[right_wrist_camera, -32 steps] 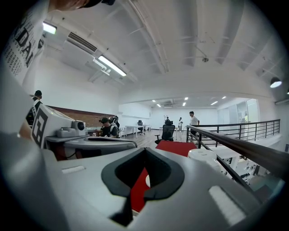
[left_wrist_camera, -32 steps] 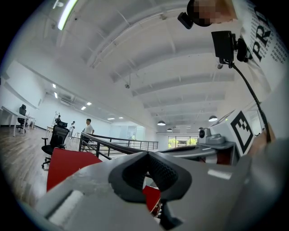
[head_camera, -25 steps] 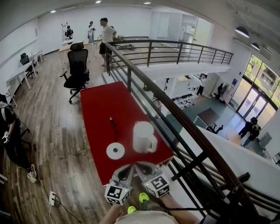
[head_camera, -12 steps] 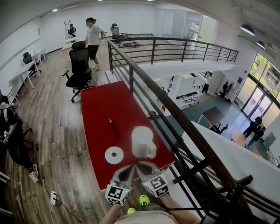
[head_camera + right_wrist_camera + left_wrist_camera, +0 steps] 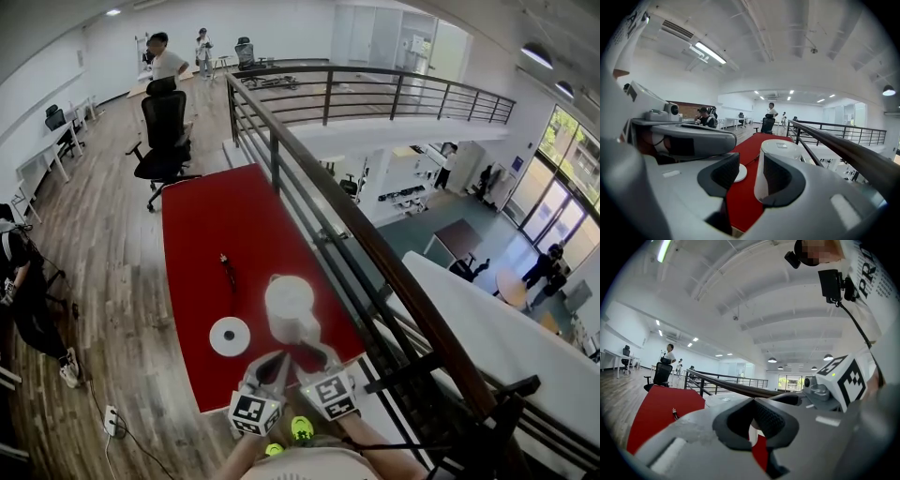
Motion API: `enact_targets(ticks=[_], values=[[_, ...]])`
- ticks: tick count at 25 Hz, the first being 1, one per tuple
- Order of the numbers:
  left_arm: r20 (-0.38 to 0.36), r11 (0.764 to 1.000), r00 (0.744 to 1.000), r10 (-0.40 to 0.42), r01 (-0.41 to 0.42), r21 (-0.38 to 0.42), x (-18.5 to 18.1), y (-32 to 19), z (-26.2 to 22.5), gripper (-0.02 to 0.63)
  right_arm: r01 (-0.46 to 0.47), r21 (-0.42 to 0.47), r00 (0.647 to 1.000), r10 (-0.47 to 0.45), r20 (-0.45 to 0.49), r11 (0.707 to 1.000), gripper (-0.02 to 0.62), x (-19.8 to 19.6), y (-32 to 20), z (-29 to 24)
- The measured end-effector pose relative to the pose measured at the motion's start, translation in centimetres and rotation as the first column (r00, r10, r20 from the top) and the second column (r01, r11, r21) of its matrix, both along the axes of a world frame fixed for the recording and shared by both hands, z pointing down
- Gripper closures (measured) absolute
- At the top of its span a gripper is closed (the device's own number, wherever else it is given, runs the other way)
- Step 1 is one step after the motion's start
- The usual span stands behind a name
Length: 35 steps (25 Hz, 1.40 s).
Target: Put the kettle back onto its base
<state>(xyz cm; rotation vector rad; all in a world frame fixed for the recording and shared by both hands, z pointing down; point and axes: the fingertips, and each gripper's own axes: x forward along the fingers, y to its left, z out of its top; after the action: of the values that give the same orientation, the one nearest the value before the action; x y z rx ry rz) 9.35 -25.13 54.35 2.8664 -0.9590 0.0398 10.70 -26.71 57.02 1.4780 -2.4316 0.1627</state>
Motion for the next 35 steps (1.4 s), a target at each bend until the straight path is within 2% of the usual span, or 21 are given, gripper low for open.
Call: enact_targets(ticks=[7, 11, 17, 21, 32, 35], values=[[0.040, 0.999, 0.999, -0.014, 0.015, -0.036, 2.1, -2.2, 2.3, 0.614, -0.076, -0.004, 0.995, 0.076, -0.059, 0.997, 0.425, 4.2, -2.7, 1.4], [0.047, 0.998, 0.999, -0.016, 0.018, -0.055, 2.5, -2.9, 2.8, 0.614, -0.097, -0.037, 0.993, 0.094, -0.074, 0.995, 0.411, 5.0, -3.6, 2.4], [0.074, 0.997, 0.997, -0.015, 0.020, -0.074, 2.4, -3.5, 4.9, 0.614, -0.118, -0.003, 0.989, 0.117, -0.087, 0.993, 0.402, 5.5, -3.5, 3.3], [0.082, 0.996, 0.997, -0.005, 0.012, -0.086, 2.5, -4.1, 5.1, 0.614, -0.140, 0.016, 0.987, 0.141, -0.082, 0.990, 0.402, 6.3, -4.5, 1.6], [0.092, 0.994, 0.996, 0.010, 0.001, -0.113, 3.0, -4.8, 6.3, 0.614, -0.110, -0.165, 0.993, 0.100, -0.067, 0.980, 0.405, 6.2, -5.9, 7.8], [0.090, 0.993, 0.996, 0.005, 0.006, -0.117, 2.9, -4.7, 6.6, 0.614, -0.103, -0.170, 0.994, 0.094, -0.063, 0.980, 0.451, 6.0, -6.2, 8.6]])
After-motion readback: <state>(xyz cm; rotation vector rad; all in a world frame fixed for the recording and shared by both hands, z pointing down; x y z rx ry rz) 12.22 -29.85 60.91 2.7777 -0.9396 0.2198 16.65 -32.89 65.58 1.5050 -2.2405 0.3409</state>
